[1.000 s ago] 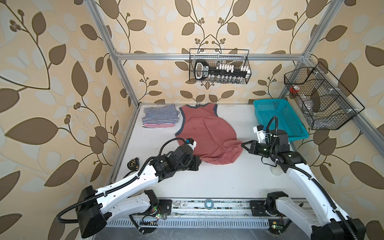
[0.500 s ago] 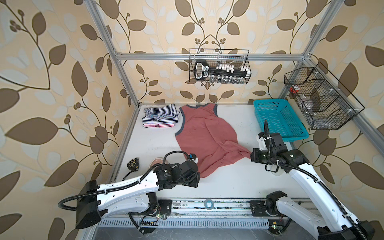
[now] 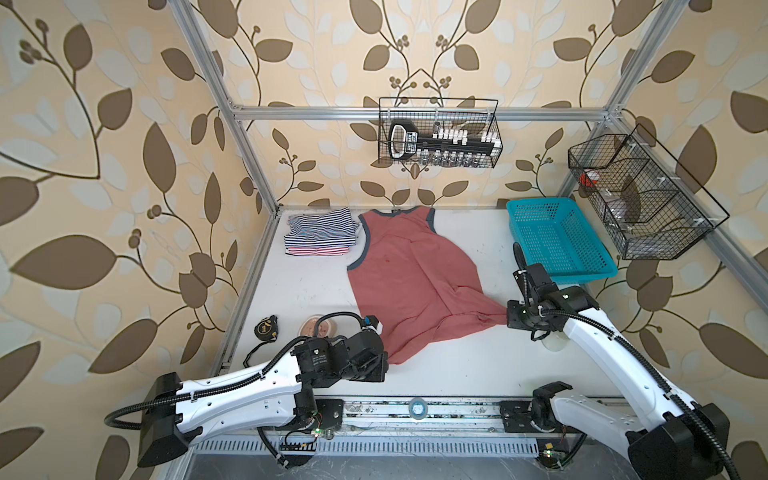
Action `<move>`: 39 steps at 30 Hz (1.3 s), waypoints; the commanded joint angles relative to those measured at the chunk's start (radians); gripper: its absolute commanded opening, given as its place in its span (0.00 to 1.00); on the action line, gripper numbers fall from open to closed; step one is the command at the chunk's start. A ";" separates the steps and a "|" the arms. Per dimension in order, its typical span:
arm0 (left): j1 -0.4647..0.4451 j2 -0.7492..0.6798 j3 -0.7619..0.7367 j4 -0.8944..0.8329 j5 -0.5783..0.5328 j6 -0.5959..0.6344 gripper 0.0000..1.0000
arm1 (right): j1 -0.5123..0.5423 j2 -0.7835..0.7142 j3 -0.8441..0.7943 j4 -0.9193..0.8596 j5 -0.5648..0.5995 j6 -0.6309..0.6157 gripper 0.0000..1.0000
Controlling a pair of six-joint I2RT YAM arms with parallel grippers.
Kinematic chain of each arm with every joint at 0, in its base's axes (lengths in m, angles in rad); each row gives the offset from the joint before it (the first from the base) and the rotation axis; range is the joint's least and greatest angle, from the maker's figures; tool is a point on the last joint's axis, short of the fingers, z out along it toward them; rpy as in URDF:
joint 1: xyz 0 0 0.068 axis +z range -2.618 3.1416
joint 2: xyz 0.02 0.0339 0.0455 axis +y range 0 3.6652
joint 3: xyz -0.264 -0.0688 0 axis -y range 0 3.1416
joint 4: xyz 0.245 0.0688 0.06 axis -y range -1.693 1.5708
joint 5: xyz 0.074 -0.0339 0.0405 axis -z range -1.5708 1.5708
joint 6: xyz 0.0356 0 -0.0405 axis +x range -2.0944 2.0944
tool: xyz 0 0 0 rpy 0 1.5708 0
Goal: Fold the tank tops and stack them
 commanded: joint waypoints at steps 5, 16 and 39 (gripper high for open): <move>-0.012 -0.176 -0.037 -0.079 -0.017 -0.087 0.00 | 0.003 0.020 0.030 -0.055 0.103 -0.010 0.05; -0.047 -0.088 0.058 -0.009 0.135 0.052 0.53 | 0.010 0.064 0.083 -0.017 0.081 -0.025 0.46; 0.573 0.973 0.899 -0.204 -0.145 0.518 0.46 | 0.024 0.807 0.351 0.426 -0.471 -0.092 0.22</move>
